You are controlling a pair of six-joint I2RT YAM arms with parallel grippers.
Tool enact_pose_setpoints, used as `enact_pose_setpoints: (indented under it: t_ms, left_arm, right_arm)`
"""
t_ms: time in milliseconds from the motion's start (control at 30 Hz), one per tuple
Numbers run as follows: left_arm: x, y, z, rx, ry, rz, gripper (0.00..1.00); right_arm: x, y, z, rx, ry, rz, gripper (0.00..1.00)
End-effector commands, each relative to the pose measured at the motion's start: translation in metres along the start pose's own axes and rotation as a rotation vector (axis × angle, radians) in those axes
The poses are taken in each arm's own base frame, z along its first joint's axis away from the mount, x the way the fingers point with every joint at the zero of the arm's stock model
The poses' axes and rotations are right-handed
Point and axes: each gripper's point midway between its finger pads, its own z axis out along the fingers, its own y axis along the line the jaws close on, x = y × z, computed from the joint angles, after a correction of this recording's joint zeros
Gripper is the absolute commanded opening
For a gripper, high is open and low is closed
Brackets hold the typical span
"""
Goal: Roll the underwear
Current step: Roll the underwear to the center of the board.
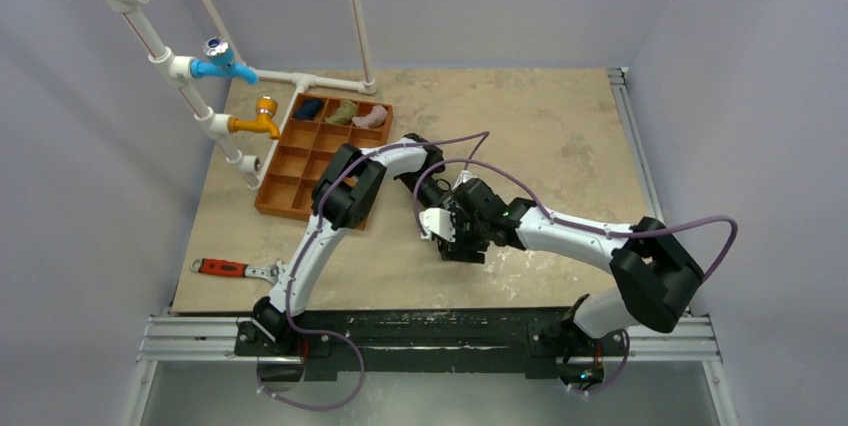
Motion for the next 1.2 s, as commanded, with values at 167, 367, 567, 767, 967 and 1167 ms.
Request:
enact_pose_setpoints:
  t_ms: [167, 367, 567, 767, 967, 1167]
  left_arm:
    - [0.0, 0.021, 0.0, -0.054, 0.019, 0.056, 0.0]
    - [-0.001, 0.022, 0.0, -0.056, 0.02, 0.054, 0.0]
    - [-0.001, 0.022, -0.001, -0.068, 0.021, 0.059, 0.02]
    - [-0.002, 0.019, -0.006, -0.105, 0.019, 0.066, 0.23]
    - [-0.001, 0.007, -0.018, -0.138, 0.006, 0.1, 0.39]
    - [0.004, -0.004, -0.037, -0.161, -0.022, 0.129, 0.43]
  right_arm:
    - [0.001, 0.002, 0.018, -0.018, 0.021, -0.043, 0.49]
    - [0.006, 0.011, 0.021, -0.062, 0.036, -0.038, 0.26]
    - [0.01, 0.023, 0.023, -0.124, 0.051, -0.034, 0.04]
    - [0.021, 0.038, 0.024, -0.198, 0.089, -0.027, 0.0]
    - [0.027, 0.048, 0.021, -0.234, 0.105, -0.014, 0.0]
    - [0.022, 0.053, 0.02, -0.257, 0.082, 0.006, 0.0]
